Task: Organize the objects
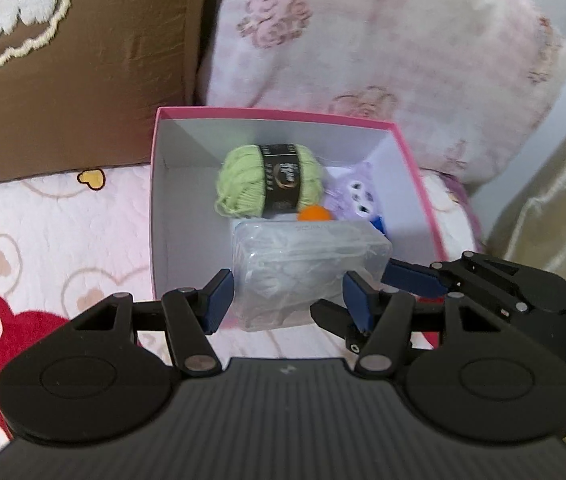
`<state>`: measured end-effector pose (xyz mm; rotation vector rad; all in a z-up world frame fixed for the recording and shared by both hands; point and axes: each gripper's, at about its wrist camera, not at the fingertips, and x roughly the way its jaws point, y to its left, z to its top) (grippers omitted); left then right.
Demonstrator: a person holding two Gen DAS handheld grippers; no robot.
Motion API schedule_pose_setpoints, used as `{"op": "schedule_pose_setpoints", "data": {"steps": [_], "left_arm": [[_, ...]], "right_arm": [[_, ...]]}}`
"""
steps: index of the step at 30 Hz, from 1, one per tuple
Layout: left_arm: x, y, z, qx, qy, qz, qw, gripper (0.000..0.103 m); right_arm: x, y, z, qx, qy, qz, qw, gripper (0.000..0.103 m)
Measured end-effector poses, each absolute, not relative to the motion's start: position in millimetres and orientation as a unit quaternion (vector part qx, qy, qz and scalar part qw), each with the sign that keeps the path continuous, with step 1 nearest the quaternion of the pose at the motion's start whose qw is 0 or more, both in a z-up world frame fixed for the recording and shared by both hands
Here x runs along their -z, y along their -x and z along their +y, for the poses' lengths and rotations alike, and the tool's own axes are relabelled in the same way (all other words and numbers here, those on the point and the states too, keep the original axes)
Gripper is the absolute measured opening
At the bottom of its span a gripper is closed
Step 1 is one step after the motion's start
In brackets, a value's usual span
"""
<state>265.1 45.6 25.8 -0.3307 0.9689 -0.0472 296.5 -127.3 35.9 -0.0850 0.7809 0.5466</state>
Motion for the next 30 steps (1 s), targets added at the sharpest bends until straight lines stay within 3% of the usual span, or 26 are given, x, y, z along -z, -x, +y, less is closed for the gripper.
{"op": "schedule_pose_setpoints", "data": {"steps": [7,14,17,23,28,30], "left_arm": [[14.6,-310.9,46.9,-0.017,0.126,0.496,0.859,0.058],[42.3,-335.2,57.9,-0.023,0.144,0.497,0.855,0.058],[46.0,-341.4,53.9,-0.034,0.119,0.495,0.860,0.054],[49.9,-353.8,50.2,-0.031,0.124,0.493,0.860,0.053],[52.8,-356.9,48.3,-0.037,0.126,0.496,0.858,0.051],[53.4,-358.1,49.0,-0.042,0.133,0.496,0.857,0.050]], "right_arm": [[12.4,-355.5,-129.5,-0.271,-0.018,0.444,0.854,0.051],[37.1,-384.1,-122.3,-0.261,-0.006,0.464,0.847,0.050],[46.8,-395.8,-119.8,-0.256,-0.002,0.478,0.840,0.041],[45.0,-393.2,-115.3,-0.233,0.034,0.467,0.853,0.038],[41.6,-389.9,-124.4,-0.221,0.039,0.457,0.861,0.023],[40.0,-390.2,-127.9,-0.214,0.041,0.453,0.865,0.021]]}}
